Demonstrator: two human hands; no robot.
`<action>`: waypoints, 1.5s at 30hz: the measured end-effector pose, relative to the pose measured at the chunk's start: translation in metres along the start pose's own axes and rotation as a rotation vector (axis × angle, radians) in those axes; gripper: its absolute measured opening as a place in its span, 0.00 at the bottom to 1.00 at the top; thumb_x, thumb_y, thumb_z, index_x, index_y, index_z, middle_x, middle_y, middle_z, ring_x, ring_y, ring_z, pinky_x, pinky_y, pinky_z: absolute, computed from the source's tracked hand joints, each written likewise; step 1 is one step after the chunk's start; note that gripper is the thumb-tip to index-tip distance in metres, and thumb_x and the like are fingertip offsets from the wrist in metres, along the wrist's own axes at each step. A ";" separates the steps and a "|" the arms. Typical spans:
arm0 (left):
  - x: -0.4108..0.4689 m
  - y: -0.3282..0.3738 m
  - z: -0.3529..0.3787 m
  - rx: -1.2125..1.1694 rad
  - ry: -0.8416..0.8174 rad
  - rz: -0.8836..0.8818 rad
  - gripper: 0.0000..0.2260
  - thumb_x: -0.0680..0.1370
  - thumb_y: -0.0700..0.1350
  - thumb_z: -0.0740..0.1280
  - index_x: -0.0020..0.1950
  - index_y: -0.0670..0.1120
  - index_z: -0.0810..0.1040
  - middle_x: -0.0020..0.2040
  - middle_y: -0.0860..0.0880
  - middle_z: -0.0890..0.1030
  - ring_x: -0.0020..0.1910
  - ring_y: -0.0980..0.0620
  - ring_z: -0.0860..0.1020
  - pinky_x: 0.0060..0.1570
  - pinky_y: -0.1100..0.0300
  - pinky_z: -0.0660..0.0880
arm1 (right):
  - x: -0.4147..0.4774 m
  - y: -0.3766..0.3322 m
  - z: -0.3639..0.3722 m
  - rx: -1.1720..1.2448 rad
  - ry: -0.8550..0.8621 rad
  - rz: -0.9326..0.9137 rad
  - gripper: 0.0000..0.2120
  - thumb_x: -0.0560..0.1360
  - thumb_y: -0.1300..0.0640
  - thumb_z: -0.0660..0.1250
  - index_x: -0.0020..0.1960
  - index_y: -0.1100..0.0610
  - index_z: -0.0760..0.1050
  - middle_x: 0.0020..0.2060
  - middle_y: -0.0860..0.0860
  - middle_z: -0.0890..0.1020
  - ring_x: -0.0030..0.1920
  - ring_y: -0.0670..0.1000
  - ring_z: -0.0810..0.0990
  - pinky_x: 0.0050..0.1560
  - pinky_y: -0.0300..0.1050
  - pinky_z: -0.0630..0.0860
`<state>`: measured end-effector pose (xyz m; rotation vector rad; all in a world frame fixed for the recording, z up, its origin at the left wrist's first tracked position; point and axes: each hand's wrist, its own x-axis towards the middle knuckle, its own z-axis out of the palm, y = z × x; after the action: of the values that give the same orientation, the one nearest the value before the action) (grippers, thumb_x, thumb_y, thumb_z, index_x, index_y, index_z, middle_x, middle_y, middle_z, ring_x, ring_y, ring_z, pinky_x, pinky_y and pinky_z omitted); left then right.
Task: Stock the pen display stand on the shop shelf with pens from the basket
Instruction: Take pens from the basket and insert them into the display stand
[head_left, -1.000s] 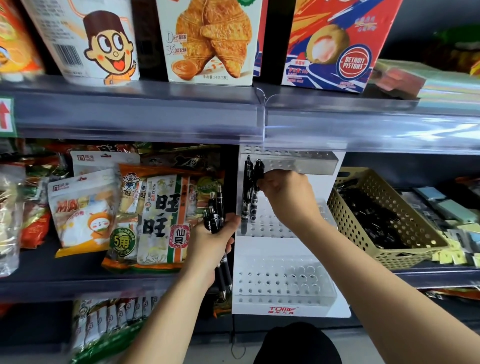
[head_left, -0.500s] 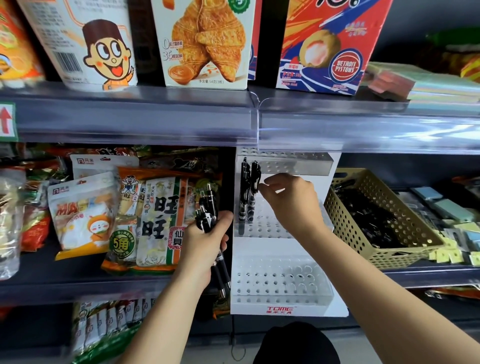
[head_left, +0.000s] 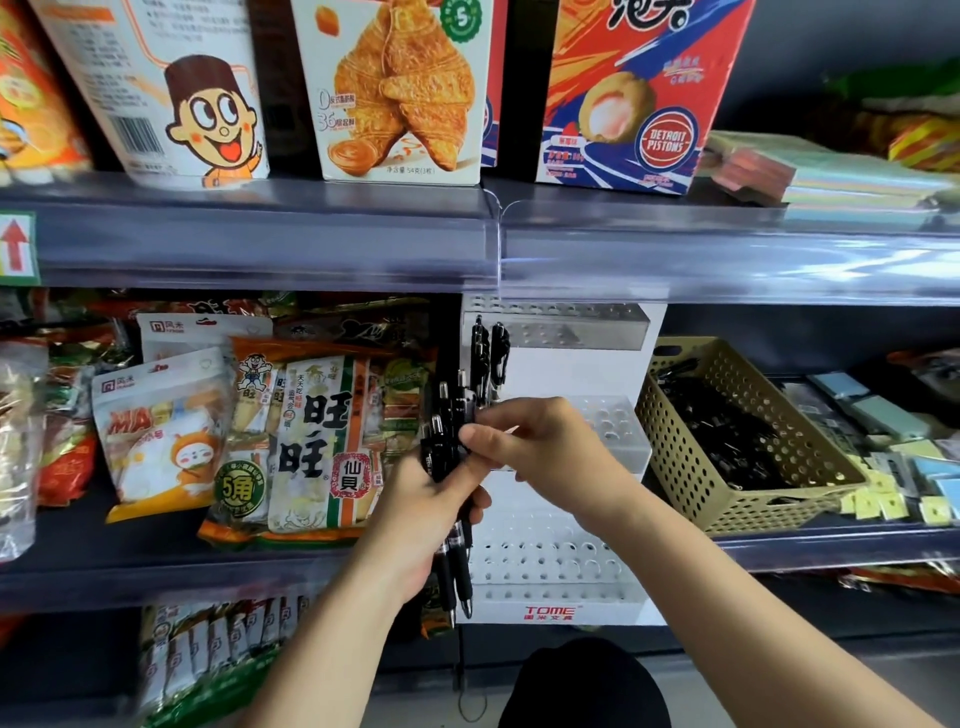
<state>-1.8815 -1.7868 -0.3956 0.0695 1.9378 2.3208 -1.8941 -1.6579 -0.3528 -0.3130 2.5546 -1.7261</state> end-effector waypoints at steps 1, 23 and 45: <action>-0.001 0.001 0.001 0.001 -0.017 0.005 0.04 0.76 0.44 0.66 0.48 0.45 0.78 0.27 0.55 0.76 0.27 0.57 0.73 0.28 0.65 0.70 | -0.001 0.000 0.000 -0.010 -0.018 0.001 0.11 0.74 0.55 0.70 0.40 0.63 0.80 0.29 0.49 0.78 0.30 0.42 0.73 0.33 0.32 0.68; 0.006 -0.004 -0.019 -0.088 0.224 -0.082 0.10 0.73 0.48 0.69 0.43 0.41 0.77 0.32 0.49 0.79 0.29 0.54 0.78 0.30 0.62 0.74 | 0.006 0.003 -0.034 0.437 0.462 0.017 0.02 0.72 0.62 0.69 0.41 0.60 0.80 0.32 0.53 0.80 0.31 0.47 0.77 0.36 0.37 0.77; 0.026 -0.025 -0.020 0.235 0.250 -0.007 0.03 0.73 0.43 0.73 0.40 0.48 0.80 0.21 0.57 0.74 0.20 0.59 0.69 0.23 0.69 0.67 | 0.050 0.010 -0.015 -0.283 0.507 -0.088 0.08 0.70 0.53 0.72 0.36 0.57 0.80 0.31 0.53 0.82 0.36 0.55 0.80 0.42 0.49 0.77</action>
<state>-1.9083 -1.7992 -0.4254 -0.2158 2.3168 2.1753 -1.9465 -1.6497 -0.3520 0.0147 3.1976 -1.6377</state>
